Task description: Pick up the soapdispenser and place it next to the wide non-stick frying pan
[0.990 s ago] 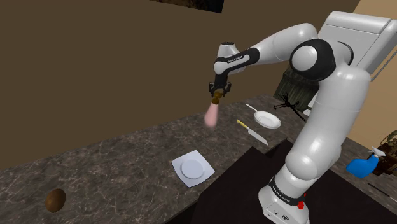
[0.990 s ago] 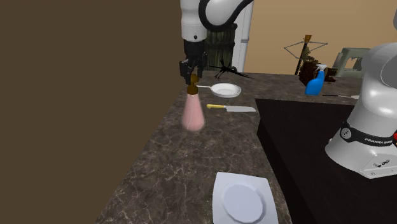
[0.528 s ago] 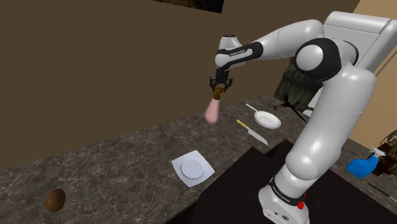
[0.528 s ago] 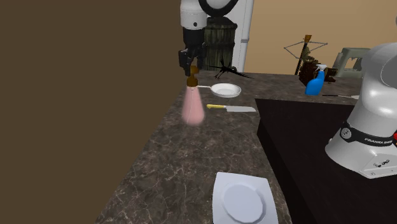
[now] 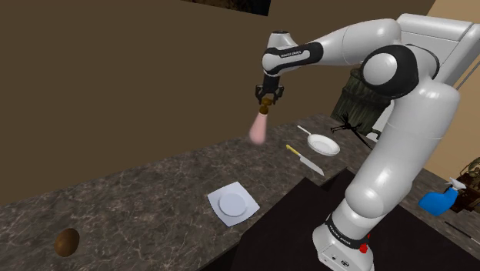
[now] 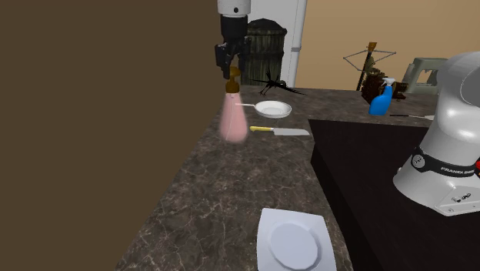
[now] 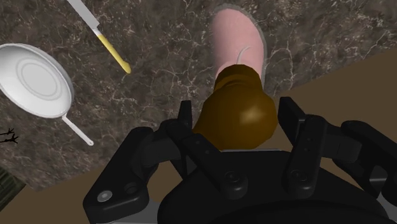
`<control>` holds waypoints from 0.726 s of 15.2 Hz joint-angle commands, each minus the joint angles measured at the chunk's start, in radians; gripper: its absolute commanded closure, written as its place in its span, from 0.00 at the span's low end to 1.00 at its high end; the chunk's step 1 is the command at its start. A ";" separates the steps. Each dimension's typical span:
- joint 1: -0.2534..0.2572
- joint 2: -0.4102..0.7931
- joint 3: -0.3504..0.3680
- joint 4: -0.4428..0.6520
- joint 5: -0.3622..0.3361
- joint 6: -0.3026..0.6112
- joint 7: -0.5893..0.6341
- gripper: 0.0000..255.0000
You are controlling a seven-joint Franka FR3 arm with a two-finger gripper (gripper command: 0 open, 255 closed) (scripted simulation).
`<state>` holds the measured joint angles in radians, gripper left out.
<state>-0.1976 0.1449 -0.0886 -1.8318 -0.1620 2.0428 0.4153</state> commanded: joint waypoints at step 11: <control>0.002 -0.023 0.002 0.132 0.008 -0.153 -0.022 1.00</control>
<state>-0.1956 0.1263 -0.0869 -1.7085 -0.1547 1.9022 0.3953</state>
